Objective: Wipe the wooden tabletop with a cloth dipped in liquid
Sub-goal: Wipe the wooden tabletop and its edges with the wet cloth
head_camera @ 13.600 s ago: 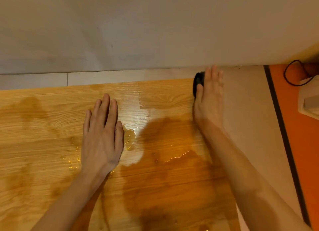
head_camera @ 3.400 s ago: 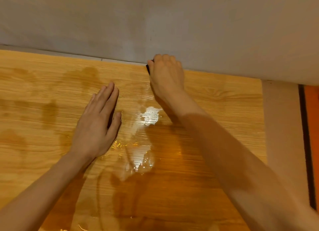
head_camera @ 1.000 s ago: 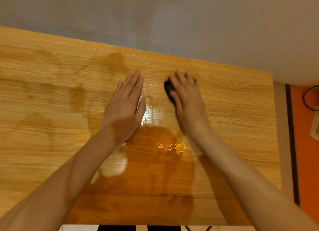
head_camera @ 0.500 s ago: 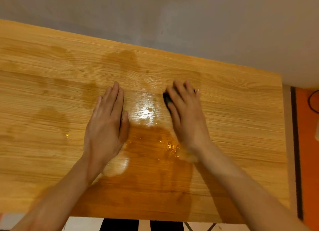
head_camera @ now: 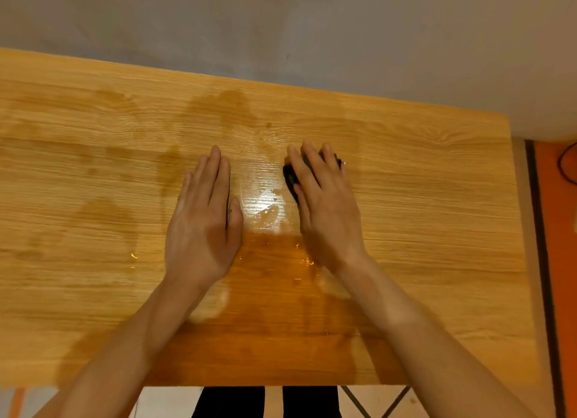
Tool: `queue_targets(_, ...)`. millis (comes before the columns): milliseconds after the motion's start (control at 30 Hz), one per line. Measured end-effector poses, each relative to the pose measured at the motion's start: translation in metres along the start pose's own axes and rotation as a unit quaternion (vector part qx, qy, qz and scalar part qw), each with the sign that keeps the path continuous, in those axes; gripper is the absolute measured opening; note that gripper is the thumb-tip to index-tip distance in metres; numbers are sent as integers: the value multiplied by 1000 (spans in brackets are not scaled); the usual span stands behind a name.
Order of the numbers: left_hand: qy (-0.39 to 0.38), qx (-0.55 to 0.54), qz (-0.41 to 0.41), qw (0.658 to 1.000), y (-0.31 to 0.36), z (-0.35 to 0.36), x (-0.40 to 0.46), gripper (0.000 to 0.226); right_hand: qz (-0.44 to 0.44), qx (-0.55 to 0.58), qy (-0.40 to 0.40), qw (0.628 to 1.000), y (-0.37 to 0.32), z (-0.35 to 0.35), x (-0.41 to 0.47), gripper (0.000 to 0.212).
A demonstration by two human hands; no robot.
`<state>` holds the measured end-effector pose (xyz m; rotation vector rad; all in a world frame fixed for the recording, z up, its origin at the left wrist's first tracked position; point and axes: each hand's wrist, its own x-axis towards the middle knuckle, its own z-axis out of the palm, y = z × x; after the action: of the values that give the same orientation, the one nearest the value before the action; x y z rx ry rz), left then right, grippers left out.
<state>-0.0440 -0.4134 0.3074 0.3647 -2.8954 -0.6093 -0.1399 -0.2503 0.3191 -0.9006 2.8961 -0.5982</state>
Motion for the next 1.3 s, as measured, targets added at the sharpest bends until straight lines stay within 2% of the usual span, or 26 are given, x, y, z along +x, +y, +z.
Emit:
queue_targets(100, -9, 4, -3, 1000, -1, -1, 0, 56, 58, -1, 10, 998, 33, -15, 30, 46)
queue_targets(233, -23, 8, -15, 1000, -1, -1, -3, 56, 205, -10, 86, 975, 98, -45, -5, 46)
queue_targets(333, -23, 11, -24, 999, 0, 0, -1, 56, 294, -5, 141, 946, 87, -40, -12, 45)
queue_targets(400, -29, 11, -31, 999, 0, 0, 1, 56, 258, 13, 136, 956, 43, -20, -7, 40)
queue_targets(500, -34, 12, -32, 999, 0, 0, 1, 57, 109, 16, 103, 989, -31, 18, -11, 35)
queue_targets(600, -38, 13, -29, 999, 0, 0, 0, 57, 28, 7, 56, 998, -27, 14, -20, 40)
queue_targets(667, -43, 14, -27, 999, -1, 1, -1, 56, 77, 2, 65, 995, 18, -9, -35, 44)
queue_targets(733, -41, 14, -22, 999, -1, 2, -1, 57, 212, 6, 117, 970, 69, -36, -59, 43)
queue_targets(800, -36, 11, -23, 999, -1, 2, -1, 58, 320, 13, 155, 935, 85, -48, -74, 44)
queue_targets(833, -35, 11, -23, 999, 0, 1, -1, 58, 338, 11, 170, 926, 76, -41, -74, 44)
queue_targets(900, -35, 12, -20, 999, -1, 0, -1, 58, 317, 6, 176, 932, 36, -17, -65, 45)
queue_targets(967, -33, 13, -17, 999, -1, 0, -1, 57, 235, -31, 154, 959, -13, 15, -55, 46)
queue_targets(1033, -31, 13, -17, 999, 1, 0, -2, 56, 150, -23, 120, 981, -50, 32, -54, 48)
queue_targets(1100, -29, 13, -19, 999, 2, -1, -2, 56, 67, -3, 77, 995, -40, 23, -58, 47)
queue_targets(1133, -29, 13, -17, 999, 2, 0, -2, 56, 55, -9, 62, 997, -24, 9, -62, 46)
queue_targets(1200, -31, 12, -17, 999, 2, 0, -1, 55, 112, -18, 73, 991, 24, -16, -84, 42)
queue_targets(1300, -33, 15, -23, 999, 1, 0, -2, 56, 286, 0, 126, 950, 81, -51, -120, 46)
